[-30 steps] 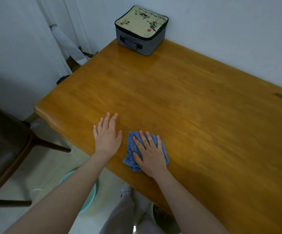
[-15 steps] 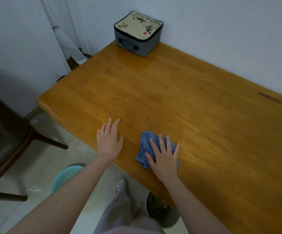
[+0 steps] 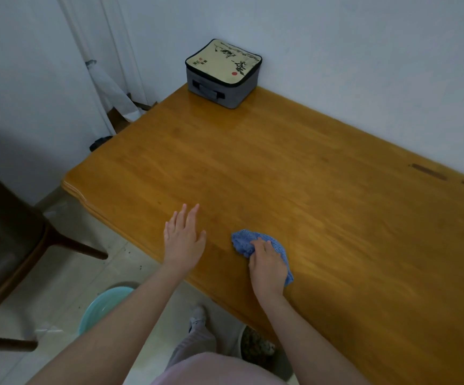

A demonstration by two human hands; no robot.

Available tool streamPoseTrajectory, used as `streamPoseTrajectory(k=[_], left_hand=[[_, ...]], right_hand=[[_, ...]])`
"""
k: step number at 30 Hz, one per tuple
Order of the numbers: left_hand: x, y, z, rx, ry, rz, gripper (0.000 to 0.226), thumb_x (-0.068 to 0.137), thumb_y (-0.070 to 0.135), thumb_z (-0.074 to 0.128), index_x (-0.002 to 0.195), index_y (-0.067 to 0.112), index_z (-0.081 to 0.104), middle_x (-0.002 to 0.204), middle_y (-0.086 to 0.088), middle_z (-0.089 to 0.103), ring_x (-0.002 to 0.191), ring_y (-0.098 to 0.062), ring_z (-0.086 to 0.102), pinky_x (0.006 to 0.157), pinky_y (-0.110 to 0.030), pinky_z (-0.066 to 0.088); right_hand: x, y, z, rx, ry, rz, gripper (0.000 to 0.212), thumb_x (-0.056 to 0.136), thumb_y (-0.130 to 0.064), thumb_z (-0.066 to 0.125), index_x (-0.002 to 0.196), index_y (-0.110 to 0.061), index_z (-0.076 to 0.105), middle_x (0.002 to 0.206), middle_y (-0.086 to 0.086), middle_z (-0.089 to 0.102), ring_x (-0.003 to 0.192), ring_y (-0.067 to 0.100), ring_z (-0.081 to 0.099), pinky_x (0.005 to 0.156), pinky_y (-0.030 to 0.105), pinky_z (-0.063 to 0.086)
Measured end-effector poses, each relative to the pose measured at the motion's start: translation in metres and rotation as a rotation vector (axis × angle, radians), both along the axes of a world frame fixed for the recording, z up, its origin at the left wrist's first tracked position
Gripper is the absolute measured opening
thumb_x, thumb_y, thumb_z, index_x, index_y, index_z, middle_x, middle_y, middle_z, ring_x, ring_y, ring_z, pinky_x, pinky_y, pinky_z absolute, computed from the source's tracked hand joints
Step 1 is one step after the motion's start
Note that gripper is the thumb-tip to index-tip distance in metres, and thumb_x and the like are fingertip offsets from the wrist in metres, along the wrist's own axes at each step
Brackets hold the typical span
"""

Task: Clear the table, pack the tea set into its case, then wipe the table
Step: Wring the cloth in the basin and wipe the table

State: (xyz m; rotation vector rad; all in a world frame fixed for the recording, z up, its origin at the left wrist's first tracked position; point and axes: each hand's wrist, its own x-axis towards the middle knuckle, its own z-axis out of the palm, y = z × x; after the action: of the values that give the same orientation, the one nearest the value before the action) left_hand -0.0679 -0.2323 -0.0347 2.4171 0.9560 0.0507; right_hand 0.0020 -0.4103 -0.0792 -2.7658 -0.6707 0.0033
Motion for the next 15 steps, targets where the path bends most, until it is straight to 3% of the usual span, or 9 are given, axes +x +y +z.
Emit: streamPoseTrajectory(k=[1, 3, 7, 9, 12, 15], left_hand=[[0.003, 0.002, 0.001, 0.002, -0.001, -0.006, 0.063, 0.099, 0.032, 0.045, 0.153, 0.032, 0.011, 0.162, 0.000, 0.006, 0.149, -0.023, 0.002, 0.120, -0.043, 0.004], [0.011, 0.004, 0.002, -0.002, -0.002, -0.008, 0.063, 0.100, 0.032, 0.044, 0.153, 0.031, 0.011, 0.162, 0.000, 0.005, 0.149, -0.023, 0.002, 0.120, -0.042, 0.005], [0.025, 0.010, 0.006, -0.027, -0.026, -0.021, 0.062, 0.100, 0.033, 0.043, 0.153, 0.032, 0.009, 0.162, 0.000, 0.004, 0.149, -0.022, 0.002, 0.120, -0.041, 0.004], [0.028, 0.016, 0.008, -0.030, -0.044, -0.024, 0.062, 0.100, 0.033, 0.043, 0.153, 0.032, 0.010, 0.162, -0.001, 0.005, 0.149, -0.022, 0.002, 0.120, -0.041, 0.004], [0.028, 0.024, 0.011, -0.022, -0.055, -0.007, 0.062, 0.100, 0.033, 0.044, 0.153, 0.032, 0.011, 0.162, -0.001, 0.006, 0.149, -0.022, 0.003, 0.120, -0.041, 0.005], [0.024, 0.032, 0.009, -0.028, -0.047, 0.007, 0.062, 0.100, 0.033, 0.044, 0.153, 0.031, 0.012, 0.162, -0.002, 0.007, 0.148, -0.023, 0.004, 0.120, -0.042, 0.005]], right_hand=[[0.006, 0.000, 0.007, 0.054, 0.005, -0.014, 0.024, 0.085, -0.012, 0.070, 0.108, -0.017, 0.067, 0.099, 0.002, 0.072, 0.074, 0.022, 0.069, 0.049, 0.030, 0.048], [0.018, 0.005, 0.018, 0.165, 0.156, -0.034, 0.022, 0.097, -0.019, 0.053, 0.117, -0.023, 0.060, 0.095, -0.003, 0.067, 0.069, 0.015, 0.061, 0.050, 0.023, 0.034], [0.029, 0.040, 0.047, 0.839, 0.755, -0.321, 0.019, 0.099, -0.020, 0.044, 0.110, -0.024, 0.060, 0.104, 0.001, 0.064, 0.088, 0.017, 0.062, 0.067, 0.032, 0.049], [0.031, 0.055, 0.057, 1.006, 0.959, -0.464, 0.017, 0.100, -0.020, 0.046, 0.107, -0.018, 0.061, 0.103, 0.004, 0.065, 0.089, 0.019, 0.064, 0.069, 0.032, 0.050], [0.037, 0.057, 0.050, 0.965, 1.043, -0.505, 0.025, 0.090, -0.032, 0.066, 0.109, -0.017, 0.059, 0.105, 0.004, 0.065, 0.094, 0.019, 0.064, 0.076, 0.034, 0.055], [0.037, 0.049, 0.035, 0.653, 0.862, -0.418, 0.030, 0.085, -0.018, 0.071, 0.109, -0.019, 0.054, 0.107, 0.004, 0.062, 0.086, 0.015, 0.062, 0.073, 0.033, 0.055]])
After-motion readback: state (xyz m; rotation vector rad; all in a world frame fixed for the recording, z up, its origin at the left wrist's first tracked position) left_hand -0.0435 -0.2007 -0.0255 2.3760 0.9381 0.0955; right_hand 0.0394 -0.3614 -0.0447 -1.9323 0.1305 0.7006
